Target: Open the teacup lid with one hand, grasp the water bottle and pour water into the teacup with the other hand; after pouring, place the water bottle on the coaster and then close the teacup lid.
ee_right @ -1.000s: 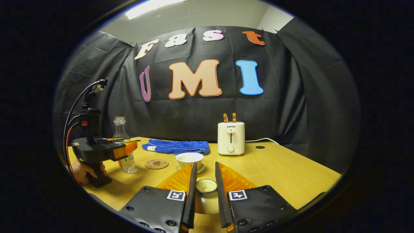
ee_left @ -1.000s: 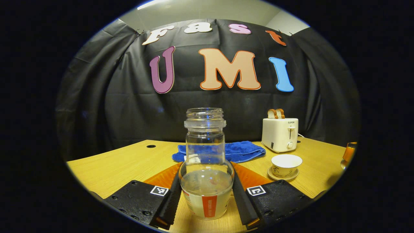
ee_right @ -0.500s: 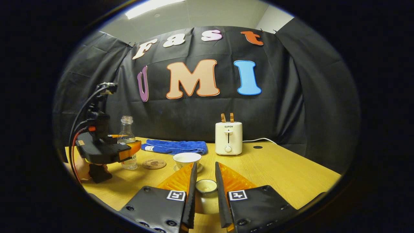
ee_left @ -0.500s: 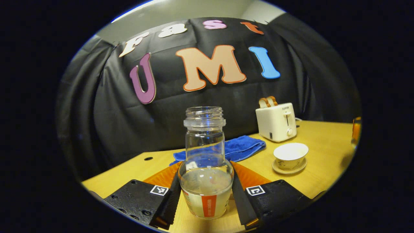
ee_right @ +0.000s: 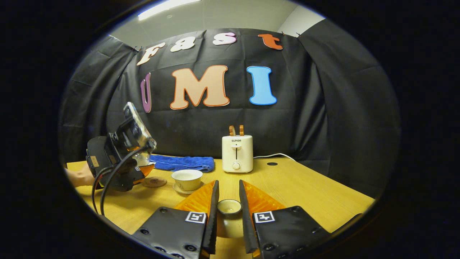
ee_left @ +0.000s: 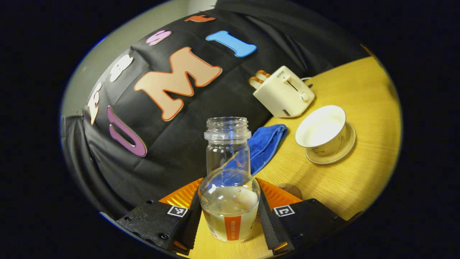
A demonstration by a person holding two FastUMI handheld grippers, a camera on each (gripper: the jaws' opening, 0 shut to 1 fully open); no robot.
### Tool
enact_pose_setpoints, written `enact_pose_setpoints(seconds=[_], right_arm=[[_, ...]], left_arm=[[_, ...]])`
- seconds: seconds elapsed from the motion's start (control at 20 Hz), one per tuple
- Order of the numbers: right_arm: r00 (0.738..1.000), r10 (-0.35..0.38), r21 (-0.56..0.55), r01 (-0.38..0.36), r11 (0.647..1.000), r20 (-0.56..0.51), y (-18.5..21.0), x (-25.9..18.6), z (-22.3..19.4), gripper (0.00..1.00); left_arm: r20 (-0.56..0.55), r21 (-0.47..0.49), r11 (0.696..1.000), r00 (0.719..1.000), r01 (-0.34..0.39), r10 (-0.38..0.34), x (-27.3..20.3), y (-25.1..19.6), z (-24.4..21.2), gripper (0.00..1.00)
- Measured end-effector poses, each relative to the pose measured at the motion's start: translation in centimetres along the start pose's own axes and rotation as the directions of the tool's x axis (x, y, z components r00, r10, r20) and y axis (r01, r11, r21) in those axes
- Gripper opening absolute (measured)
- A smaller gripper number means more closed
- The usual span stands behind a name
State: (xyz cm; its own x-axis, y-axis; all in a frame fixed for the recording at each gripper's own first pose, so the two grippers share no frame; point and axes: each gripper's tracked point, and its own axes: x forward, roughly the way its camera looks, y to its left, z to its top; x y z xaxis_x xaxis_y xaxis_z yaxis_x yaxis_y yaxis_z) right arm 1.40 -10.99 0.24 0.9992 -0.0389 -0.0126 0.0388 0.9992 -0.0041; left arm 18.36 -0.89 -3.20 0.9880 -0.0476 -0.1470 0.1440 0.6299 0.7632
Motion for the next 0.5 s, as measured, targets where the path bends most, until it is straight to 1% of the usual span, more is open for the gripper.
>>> enact_pose_setpoints(seconds=[0.1, 0.2, 0.35, 0.4, 0.5], right_arm=[[1.0, 0.001, -0.001, -0.001, 1.0, 0.0, 0.0, 0.0, 0.1, 0.34], [1.0, 0.003, 0.0, -0.003, 1.0, 0.001, 0.0, 0.0, 0.0, 0.34], [1.0, 0.008, -0.001, -0.008, 1.0, 0.001, 0.1, 0.0, 0.0, 0.34], [1.0, 0.01, 0.0, -0.01, 1.0, 0.001, 0.1, 0.0, 0.1, 0.34], [1.0, 0.012, 0.0, -0.012, 1.0, 0.002, 0.1, 0.1, 0.1, 0.34]], left_arm=[[-0.022, 0.123, 0.992, 1.0, 0.02, -0.017, 0.8, -0.8, 0.0, 0.71], [-0.026, 0.234, 0.972, 1.0, 0.02, -0.015, 1.3, -0.9, 0.5, 0.71], [-0.024, 0.347, 0.937, 1.0, 0.026, -0.019, 0.6, -1.2, 0.9, 0.71], [-0.026, 0.385, 0.922, 0.999, 0.03, -0.021, 0.5, -1.4, 1.2, 0.72], [-0.018, 0.477, 0.879, 1.0, 0.025, -0.019, 0.6, -1.5, 1.6, 0.71]])
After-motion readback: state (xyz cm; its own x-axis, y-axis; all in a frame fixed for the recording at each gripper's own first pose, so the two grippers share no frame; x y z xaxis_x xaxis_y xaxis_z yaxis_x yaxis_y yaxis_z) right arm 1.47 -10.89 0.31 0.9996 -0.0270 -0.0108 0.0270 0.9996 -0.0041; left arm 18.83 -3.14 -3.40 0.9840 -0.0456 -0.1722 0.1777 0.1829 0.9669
